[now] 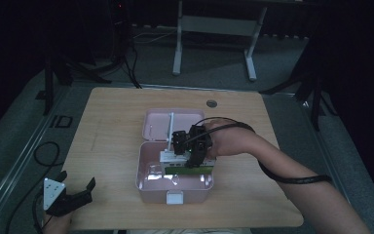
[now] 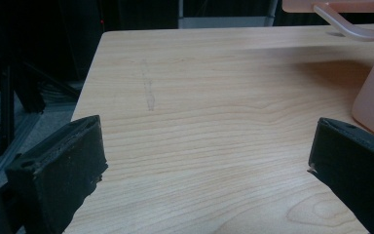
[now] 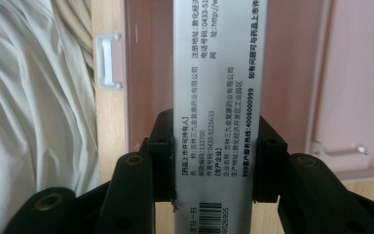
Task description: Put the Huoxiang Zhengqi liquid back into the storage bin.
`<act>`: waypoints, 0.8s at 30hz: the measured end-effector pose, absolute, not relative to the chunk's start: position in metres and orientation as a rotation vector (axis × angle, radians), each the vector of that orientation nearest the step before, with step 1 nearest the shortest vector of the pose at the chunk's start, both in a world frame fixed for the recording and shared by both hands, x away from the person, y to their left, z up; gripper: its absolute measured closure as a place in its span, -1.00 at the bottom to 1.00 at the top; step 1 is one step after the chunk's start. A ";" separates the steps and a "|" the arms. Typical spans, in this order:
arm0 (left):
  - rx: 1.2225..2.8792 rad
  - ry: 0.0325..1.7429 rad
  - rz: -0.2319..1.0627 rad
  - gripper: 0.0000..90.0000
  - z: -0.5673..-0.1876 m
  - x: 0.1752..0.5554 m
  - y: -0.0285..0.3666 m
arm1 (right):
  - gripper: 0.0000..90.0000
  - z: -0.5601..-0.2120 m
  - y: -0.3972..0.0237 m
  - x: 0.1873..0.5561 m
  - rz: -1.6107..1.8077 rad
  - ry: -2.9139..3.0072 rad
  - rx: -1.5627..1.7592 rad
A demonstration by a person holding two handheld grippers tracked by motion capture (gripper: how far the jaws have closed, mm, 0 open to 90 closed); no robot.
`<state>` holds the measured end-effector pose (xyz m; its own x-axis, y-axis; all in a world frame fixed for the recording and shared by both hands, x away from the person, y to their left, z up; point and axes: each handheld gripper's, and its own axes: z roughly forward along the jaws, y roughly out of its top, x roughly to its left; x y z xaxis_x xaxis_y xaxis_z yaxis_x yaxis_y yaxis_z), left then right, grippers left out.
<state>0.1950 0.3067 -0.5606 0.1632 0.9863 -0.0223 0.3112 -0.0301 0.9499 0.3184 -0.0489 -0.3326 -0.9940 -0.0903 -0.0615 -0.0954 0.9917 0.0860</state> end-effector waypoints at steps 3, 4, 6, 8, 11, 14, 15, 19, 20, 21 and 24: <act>1.518 1.306 0.921 -0.99 -0.561 0.195 0.307 | 0.37 -0.344 -0.044 0.320 0.124 3.102 -0.139; 1.518 1.306 0.921 -0.99 -0.561 0.195 0.307 | 0.37 -0.344 -0.044 0.320 0.124 3.102 -0.139; 1.518 1.305 0.922 -0.99 -0.561 0.195 0.307 | 0.37 -0.352 -0.041 0.320 0.107 3.113 -0.140; 1.517 1.303 0.922 -0.99 -0.561 0.195 0.307 | 0.37 -0.360 -0.039 0.321 0.085 3.125 -0.145; 1.520 1.304 0.919 -0.99 -0.561 0.195 0.306 | 0.37 -0.373 -0.037 0.325 0.071 3.145 -0.137; 1.520 1.303 0.921 -0.99 -0.561 0.195 0.306 | 0.37 -0.382 -0.036 0.329 0.058 3.160 -0.128; 1.519 1.302 0.922 -0.99 -0.561 0.195 0.306 | 0.37 -0.386 -0.036 0.330 0.059 3.162 -0.130; 1.516 1.300 0.921 -0.99 -0.561 0.195 0.307 | 0.37 -0.401 -0.035 0.333 0.042 3.184 -0.127; 1.516 1.300 0.921 -0.99 -0.561 0.195 0.307 | 0.37 -0.405 -0.035 0.333 0.037 3.184 -0.135; 1.514 1.301 0.918 -0.99 -0.561 0.195 0.307 | 0.37 -0.409 -0.035 0.333 0.027 3.184 -0.140; 1.515 1.302 0.918 -0.99 -0.561 0.195 0.307 | 0.37 -0.415 -0.035 0.333 0.015 3.188 -0.145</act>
